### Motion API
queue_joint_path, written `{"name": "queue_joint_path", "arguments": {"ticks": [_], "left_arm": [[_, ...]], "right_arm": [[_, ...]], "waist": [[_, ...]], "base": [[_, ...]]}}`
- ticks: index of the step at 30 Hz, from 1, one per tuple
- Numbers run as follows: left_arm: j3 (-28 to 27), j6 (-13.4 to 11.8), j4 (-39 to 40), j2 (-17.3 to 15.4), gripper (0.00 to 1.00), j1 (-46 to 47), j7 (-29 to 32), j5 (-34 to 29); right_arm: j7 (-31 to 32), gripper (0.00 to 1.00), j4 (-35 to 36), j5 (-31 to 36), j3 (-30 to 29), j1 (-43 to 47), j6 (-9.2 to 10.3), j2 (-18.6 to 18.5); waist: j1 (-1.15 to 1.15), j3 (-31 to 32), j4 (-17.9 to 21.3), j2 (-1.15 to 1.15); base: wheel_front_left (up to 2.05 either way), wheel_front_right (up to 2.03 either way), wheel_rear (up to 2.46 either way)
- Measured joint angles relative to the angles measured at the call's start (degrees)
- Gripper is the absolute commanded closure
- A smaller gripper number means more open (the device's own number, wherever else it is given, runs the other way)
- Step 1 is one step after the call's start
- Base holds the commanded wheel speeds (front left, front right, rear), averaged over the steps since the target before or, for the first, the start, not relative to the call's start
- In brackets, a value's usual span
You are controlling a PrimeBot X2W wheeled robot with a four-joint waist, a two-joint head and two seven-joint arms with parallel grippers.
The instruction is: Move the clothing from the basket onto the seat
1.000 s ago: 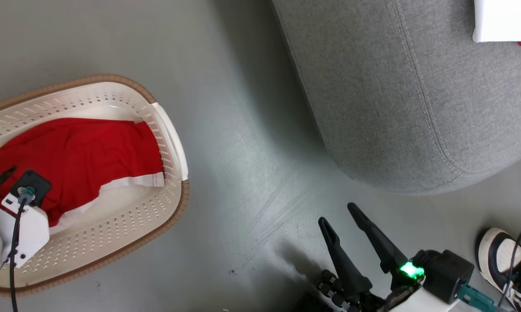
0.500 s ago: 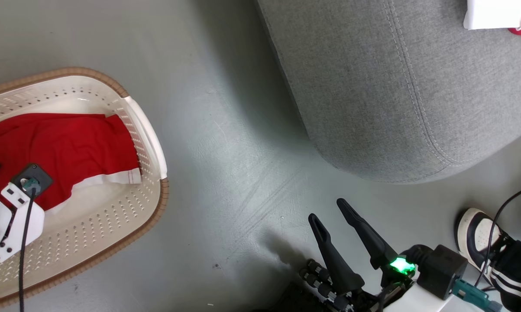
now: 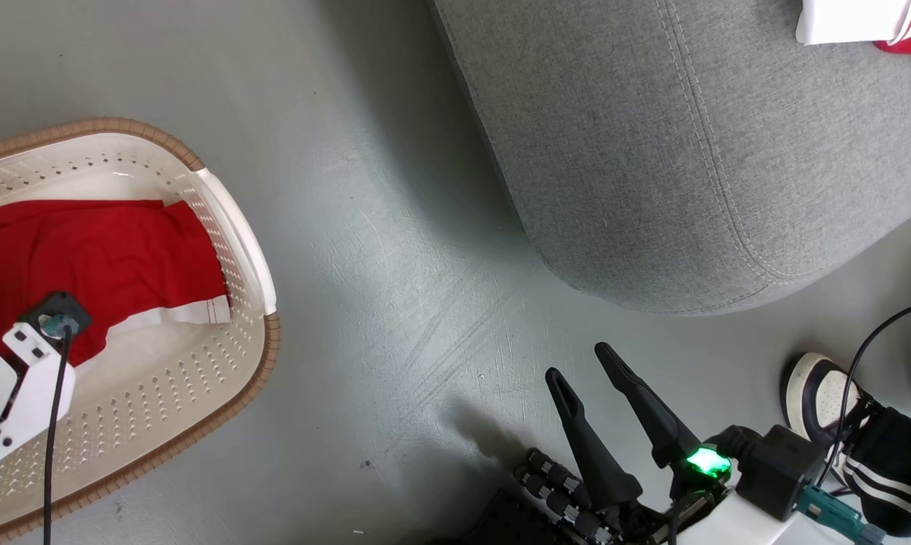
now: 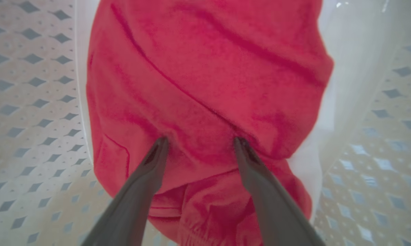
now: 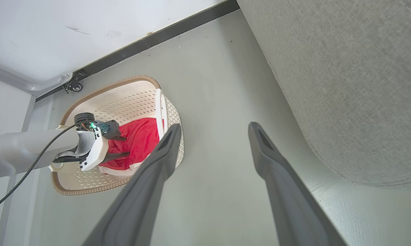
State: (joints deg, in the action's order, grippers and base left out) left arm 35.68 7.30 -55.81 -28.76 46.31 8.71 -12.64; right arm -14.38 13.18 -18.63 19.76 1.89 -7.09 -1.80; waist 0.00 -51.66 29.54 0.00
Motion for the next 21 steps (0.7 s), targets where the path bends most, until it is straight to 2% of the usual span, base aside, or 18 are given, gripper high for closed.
{"name": "queue_joint_path", "arguments": {"ticks": [12,18,19,21], "left_arm": [[0.4,0.0,-3.0,0.1,0.0,1.4,2.4,1.8],[1.0,0.0,-4.2,1.3,0.0,1.4,2.8,3.4],[1.0,0.0,-4.2,1.3,0.06,1.4,2.8,3.4],[1.2,0.0,-4.6,1.6,1.0,1.4,2.7,4.8]], "right_arm": [[0.0,0.0,0.7,0.5,0.0,0.0,0.0,0.0],[0.0,0.0,0.9,0.5,-0.1,0.0,0.0,0.0],[0.0,0.0,0.9,0.5,-0.1,0.0,0.0,0.0],[0.0,0.0,0.9,0.5,0.0,0.0,0.0,0.0]], "waist": [[0.0,-0.1,-0.2,0.0],[0.0,-0.3,-0.5,0.0],[0.0,-0.3,-0.5,0.0],[0.0,-0.3,-0.5,0.0]], "base": [[0.0,0.0,0.0],[0.0,0.0,0.0],[0.0,0.0,0.0],[0.0,0.0,0.0]]}}
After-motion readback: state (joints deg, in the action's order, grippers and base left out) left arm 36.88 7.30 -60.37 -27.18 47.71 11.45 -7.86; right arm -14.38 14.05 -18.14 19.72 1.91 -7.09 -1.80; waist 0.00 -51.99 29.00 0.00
